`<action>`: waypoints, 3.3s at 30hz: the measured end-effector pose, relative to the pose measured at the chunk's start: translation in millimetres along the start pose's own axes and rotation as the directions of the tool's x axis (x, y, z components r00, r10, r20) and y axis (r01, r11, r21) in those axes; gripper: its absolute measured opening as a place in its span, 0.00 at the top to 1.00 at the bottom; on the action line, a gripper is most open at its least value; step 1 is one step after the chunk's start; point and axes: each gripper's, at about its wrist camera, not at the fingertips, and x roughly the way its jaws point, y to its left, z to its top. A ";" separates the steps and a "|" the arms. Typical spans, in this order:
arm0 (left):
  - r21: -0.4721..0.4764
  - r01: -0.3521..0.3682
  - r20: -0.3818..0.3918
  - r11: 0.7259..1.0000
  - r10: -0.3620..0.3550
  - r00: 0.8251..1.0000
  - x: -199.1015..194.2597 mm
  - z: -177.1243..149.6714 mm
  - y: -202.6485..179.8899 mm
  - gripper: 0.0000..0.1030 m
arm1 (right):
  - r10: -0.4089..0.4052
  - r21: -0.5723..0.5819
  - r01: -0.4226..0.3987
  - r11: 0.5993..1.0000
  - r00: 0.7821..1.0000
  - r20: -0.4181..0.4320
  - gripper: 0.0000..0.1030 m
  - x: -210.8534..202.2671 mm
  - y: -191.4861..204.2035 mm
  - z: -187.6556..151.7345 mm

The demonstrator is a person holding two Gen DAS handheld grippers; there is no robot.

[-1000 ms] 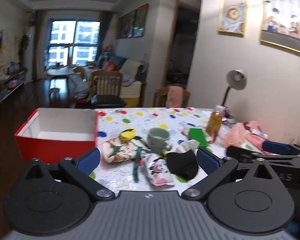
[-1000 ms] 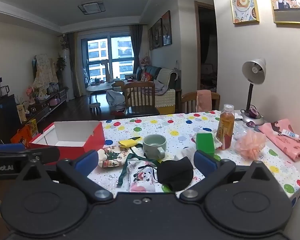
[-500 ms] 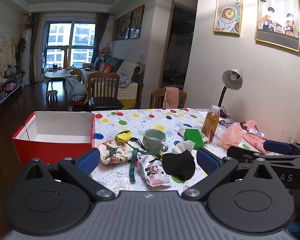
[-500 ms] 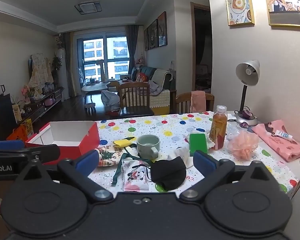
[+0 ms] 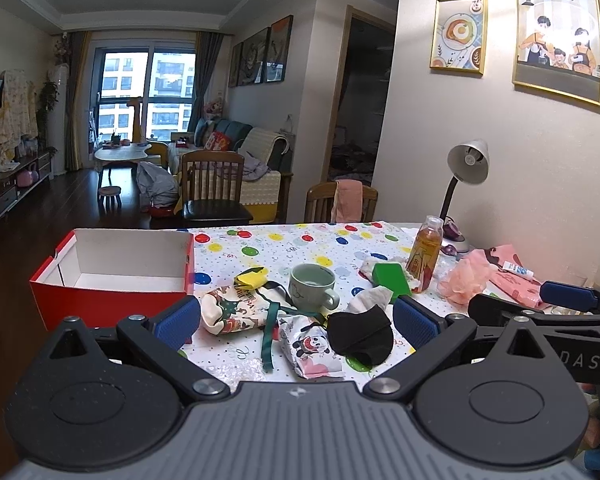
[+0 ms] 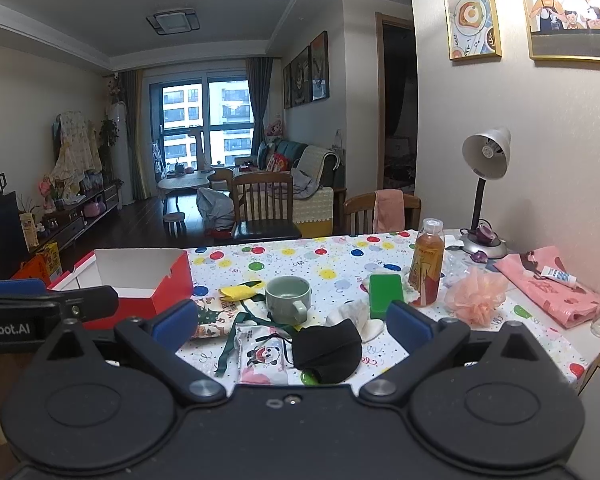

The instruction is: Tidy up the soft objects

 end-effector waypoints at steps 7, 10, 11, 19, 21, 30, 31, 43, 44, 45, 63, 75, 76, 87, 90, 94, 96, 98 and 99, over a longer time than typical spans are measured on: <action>-0.003 0.006 0.004 1.000 -0.006 1.000 -2.4 1.4 -1.1 0.00 | -0.006 -0.006 0.006 1.000 1.000 0.011 0.02 -2.2 1.4 -0.9; -0.004 0.007 0.002 1.000 -0.007 1.000 -2.1 1.9 -1.4 0.00 | -0.008 -0.003 0.008 1.000 1.000 0.009 0.02 -2.2 0.6 -0.7; -0.004 0.007 0.001 1.000 -0.007 1.000 -2.1 1.7 -1.5 0.00 | -0.007 -0.004 0.007 1.000 1.000 0.010 0.02 -2.3 0.7 -1.1; -0.010 0.006 -0.007 1.000 -0.006 1.000 -0.8 1.1 0.2 0.00 | -0.006 -0.004 0.006 1.000 1.000 0.009 0.02 -2.1 0.3 -1.6; -0.012 0.006 -0.009 1.000 -0.006 1.000 -0.5 0.8 0.6 0.00 | -0.007 -0.004 0.007 1.000 1.000 0.008 0.02 -2.1 0.4 -2.5; -0.012 0.007 -0.007 1.000 -0.007 1.000 -0.4 0.7 0.9 0.00 | -0.013 -0.004 0.013 1.000 1.000 0.010 0.02 -2.4 2.2 -4.1; -0.012 0.008 -0.007 1.000 -0.008 1.000 -0.3 0.6 1.0 0.00 | -0.013 -0.004 0.013 1.000 1.000 0.010 0.02 -2.4 1.9 -3.9; -0.028 0.025 -0.002 0.999 -0.025 1.000 -0.8 -1.4 3.0 0.00 | -0.016 -0.005 0.016 1.000 1.000 0.011 0.03 -2.3 2.7 -3.9; -0.029 0.027 -0.002 0.999 -0.027 1.000 -1.2 -1.3 3.2 0.00 | -0.014 -0.004 0.014 1.000 1.000 0.011 0.03 -2.4 2.3 -3.9; -0.029 0.027 -0.002 0.999 -0.027 1.000 -1.2 -1.3 3.2 0.00 | -0.014 -0.005 0.014 1.000 1.000 0.010 0.04 -2.2 2.5 -4.2; -0.031 0.047 0.016 0.998 -0.046 0.999 -4.1 -0.1 4.1 0.00 | -0.014 -0.005 0.014 1.000 1.000 0.012 0.04 -2.2 2.1 -4.3; -0.050 0.015 0.007 0.999 -0.015 1.000 10.9 2.9 19.5 0.00 | -0.009 0.007 0.009 1.000 0.999 -0.032 0.04 16.2 -10.2 -0.6; -0.051 0.004 -0.001 0.999 -0.004 1.000 14.9 2.0 21.1 0.00 | -0.006 0.005 0.007 1.000 0.999 -0.036 0.04 21.0 -14.3 0.2; -0.065 -0.078 -0.170 0.995 0.066 0.983 73.0 -30.7 28.3 0.00 | 0.049 -0.025 -0.052 0.998 0.992 -0.120 0.08 87.0 -51.6 -10.0; -0.056 -0.093 -0.213 0.994 0.079 0.974 91.7 -42.9 29.4 0.00 | 0.071 -0.045 -0.079 0.996 0.985 -0.157 0.09 108.5 -56.2 -15.1; -0.059 -0.130 -0.285 0.990 0.108 0.952 117.1 -61.2 36.2 0.00 | 0.100 -0.075 -0.118 0.990 0.973 -0.209 0.11 135.3 -54.7 -23.0; -0.059 -0.169 -0.322 0.984 0.142 0.936 129.3 -70.4 41.4 0.00 | 0.121 -0.087 -0.145 0.986 0.965 -0.232 0.11 147.6 -52.7 -27.2; -0.063 -0.198 -0.349 0.978 0.165 0.923 139.1 -79.4 47.5 0.00 | 0.142 -0.101 -0.172 0.980 0.957 -0.255 0.12 159.1 -49.2 -31.3; -0.061 -0.211 -0.364 0.976 0.175 0.915 144.6 -83.5 50.2 0.00 | 0.152 -0.108 -0.186 0.977 0.952 -0.265 0.12 164.6 -47.4 -33.4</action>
